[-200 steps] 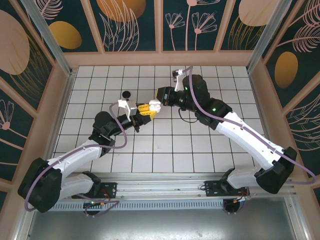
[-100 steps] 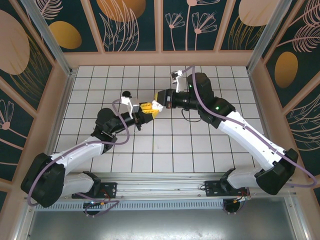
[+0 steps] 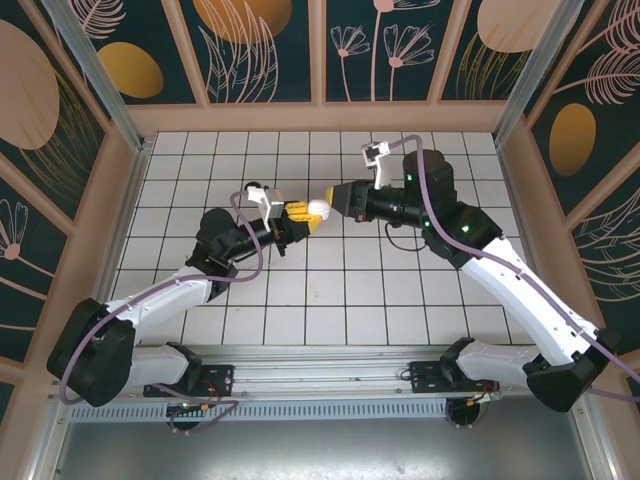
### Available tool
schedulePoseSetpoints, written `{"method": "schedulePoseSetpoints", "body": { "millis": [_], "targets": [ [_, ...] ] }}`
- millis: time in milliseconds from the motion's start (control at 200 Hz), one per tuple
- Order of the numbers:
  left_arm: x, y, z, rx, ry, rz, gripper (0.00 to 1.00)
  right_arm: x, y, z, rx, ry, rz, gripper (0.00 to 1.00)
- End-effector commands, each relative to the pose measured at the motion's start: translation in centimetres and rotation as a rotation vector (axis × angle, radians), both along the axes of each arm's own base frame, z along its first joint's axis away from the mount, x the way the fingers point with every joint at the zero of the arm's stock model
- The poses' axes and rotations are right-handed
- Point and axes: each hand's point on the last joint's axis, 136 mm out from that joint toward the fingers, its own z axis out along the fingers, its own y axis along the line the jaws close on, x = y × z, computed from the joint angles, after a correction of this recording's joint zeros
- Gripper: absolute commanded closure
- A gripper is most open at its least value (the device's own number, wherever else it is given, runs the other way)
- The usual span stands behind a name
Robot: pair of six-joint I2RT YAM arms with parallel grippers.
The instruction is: Insert wireless bluetooth earbuds into charging case
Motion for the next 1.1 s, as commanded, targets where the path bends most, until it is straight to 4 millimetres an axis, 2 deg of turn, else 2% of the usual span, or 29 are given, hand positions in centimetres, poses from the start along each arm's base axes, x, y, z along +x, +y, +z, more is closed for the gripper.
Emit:
{"method": "schedulePoseSetpoints", "body": {
  "millis": [0, 215, 310, 460, 661, 766, 846, 941, 1021, 1091],
  "targets": [
    [-0.5, -0.5, 1.5, -0.021, -0.004, -0.047, 1.0, 2.1, -1.0, -1.1, -0.063, -0.078, -0.099, 0.68],
    [-0.9, -0.8, 2.2, -0.026, 0.011, -0.089, 1.0, 1.1, 1.5, -3.1, -0.047, -0.094, 0.064, 0.67],
    [-1.0, -0.9, 2.5, -0.035, 0.015, -0.101, 1.0, 0.7, 1.9, -4.0, -0.038, -0.077, 0.095, 0.71],
    [-0.7, -1.1, 2.9, -0.044, 0.027, -0.108, 1.0, 0.2, 1.9, -5.3, -0.036, -0.047, 0.109, 0.83],
    [-0.2, -1.1, 3.6, -0.076, 0.059, -0.096, 1.0, -0.7, 1.3, -6.4, -0.023, -0.038, 0.106, 0.88],
    [0.3, -1.3, 3.9, -0.082, 0.084, -0.093, 1.0, -0.6, 0.8, -8.0, -0.049, -0.022, 0.07, 0.87],
    [1.3, -1.7, 2.6, -0.024, 0.12, -0.068, 1.0, -0.1, 0.1, -8.3, -0.074, -0.013, 0.022, 0.74],
    [2.7, -1.5, 0.7, 0.015, 0.169, -0.006, 1.0, 1.0, -1.5, -7.1, -0.098, -0.047, -0.09, 0.61],
    [4.3, -0.8, -1.6, 0.046, 0.238, 0.084, 1.0, 2.2, -3.9, -6.0, -0.123, -0.078, -0.23, 0.55],
    [5.8, 0.2, -4.1, 0.084, 0.303, 0.181, 0.99, 2.8, -5.9, -5.9, -0.14, -0.086, -0.331, 0.53]
  ]
}}
